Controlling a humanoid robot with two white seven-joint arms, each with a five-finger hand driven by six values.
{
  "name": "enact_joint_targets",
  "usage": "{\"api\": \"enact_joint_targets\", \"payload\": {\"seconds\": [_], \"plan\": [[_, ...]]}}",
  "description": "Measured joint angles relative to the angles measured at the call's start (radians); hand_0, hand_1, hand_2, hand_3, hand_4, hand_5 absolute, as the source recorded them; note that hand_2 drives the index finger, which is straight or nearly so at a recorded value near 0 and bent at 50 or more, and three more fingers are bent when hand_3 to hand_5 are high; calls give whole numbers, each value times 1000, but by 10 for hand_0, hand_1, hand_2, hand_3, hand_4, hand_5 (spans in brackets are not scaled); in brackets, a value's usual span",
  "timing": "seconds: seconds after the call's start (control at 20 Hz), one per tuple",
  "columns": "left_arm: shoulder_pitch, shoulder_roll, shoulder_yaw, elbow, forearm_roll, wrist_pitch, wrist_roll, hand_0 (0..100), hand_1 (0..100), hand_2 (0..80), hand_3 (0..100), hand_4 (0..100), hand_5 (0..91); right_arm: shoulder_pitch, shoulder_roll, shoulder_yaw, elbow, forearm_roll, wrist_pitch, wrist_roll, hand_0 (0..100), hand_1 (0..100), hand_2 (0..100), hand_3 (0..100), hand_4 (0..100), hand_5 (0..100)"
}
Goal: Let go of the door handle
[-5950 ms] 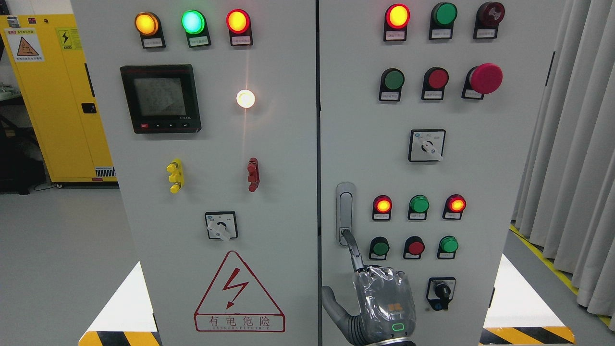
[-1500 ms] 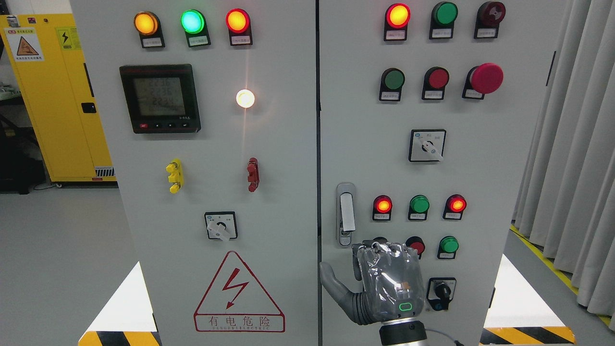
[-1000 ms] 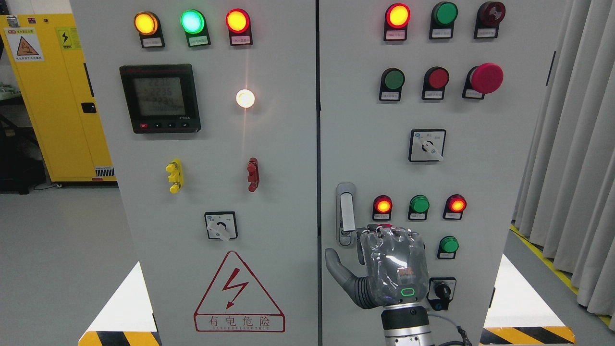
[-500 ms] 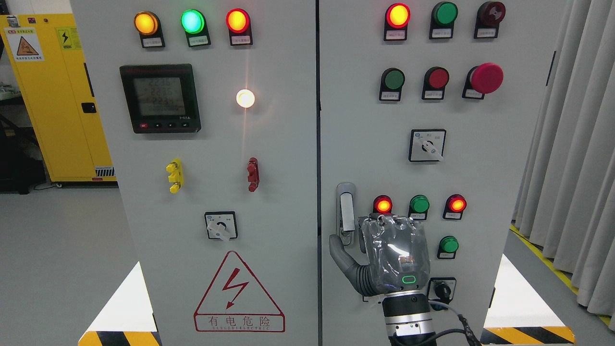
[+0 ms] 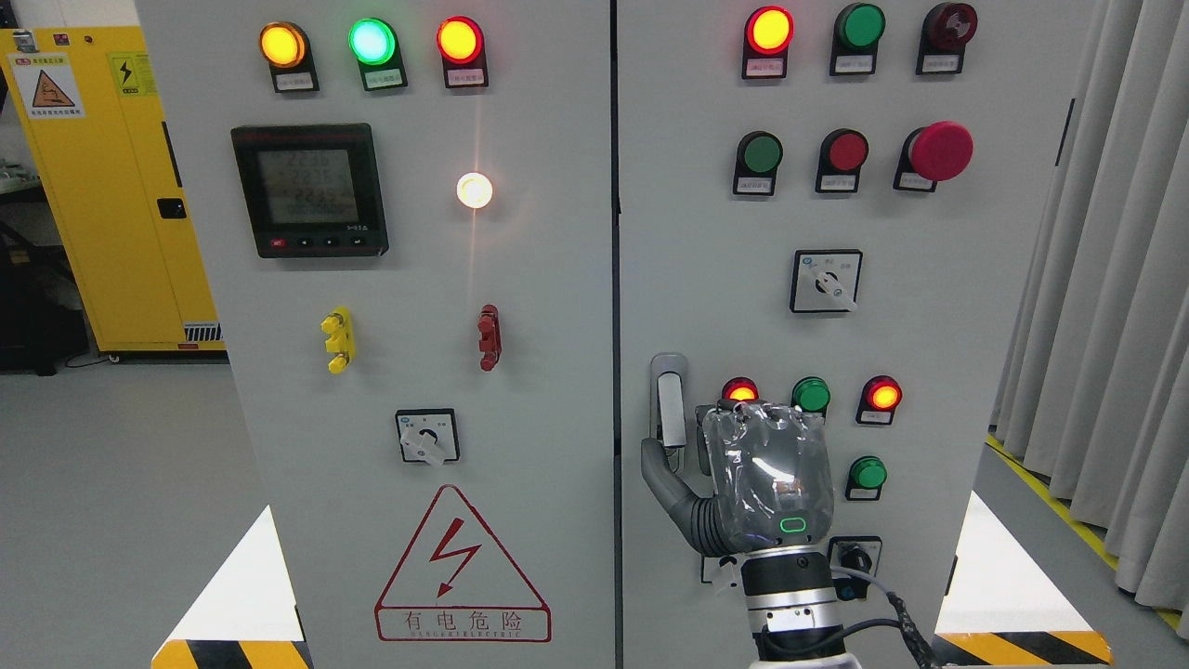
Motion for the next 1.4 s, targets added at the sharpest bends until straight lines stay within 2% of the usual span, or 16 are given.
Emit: {"api": "enact_joint_targets", "payload": {"seconds": [0.4, 0.65, 1.2, 1.4], "plan": [[0, 0, 0, 0, 0, 0, 0, 120, 556, 0, 0, 0, 0, -11, 1, -4, 12, -2, 12, 3, 404, 367, 936, 1000, 1000, 1000], [0, 0, 0, 0, 0, 0, 0, 120, 556, 0, 0, 0, 0, -11, 1, -5, 16, -4, 12, 3, 532, 355, 933, 1000, 1000, 1000], [0, 0, 0, 0, 0, 0, 0, 120, 556, 0, 0, 0, 0, -8, 3, -7, 16, -6, 12, 8, 585, 355, 933, 1000, 1000, 1000], [0, 0, 0, 0, 0, 0, 0, 120, 556, 0, 0, 0, 0, -7, 4, -8, 16, -6, 11, 6, 637, 358, 934, 1000, 1000, 1000]]}}
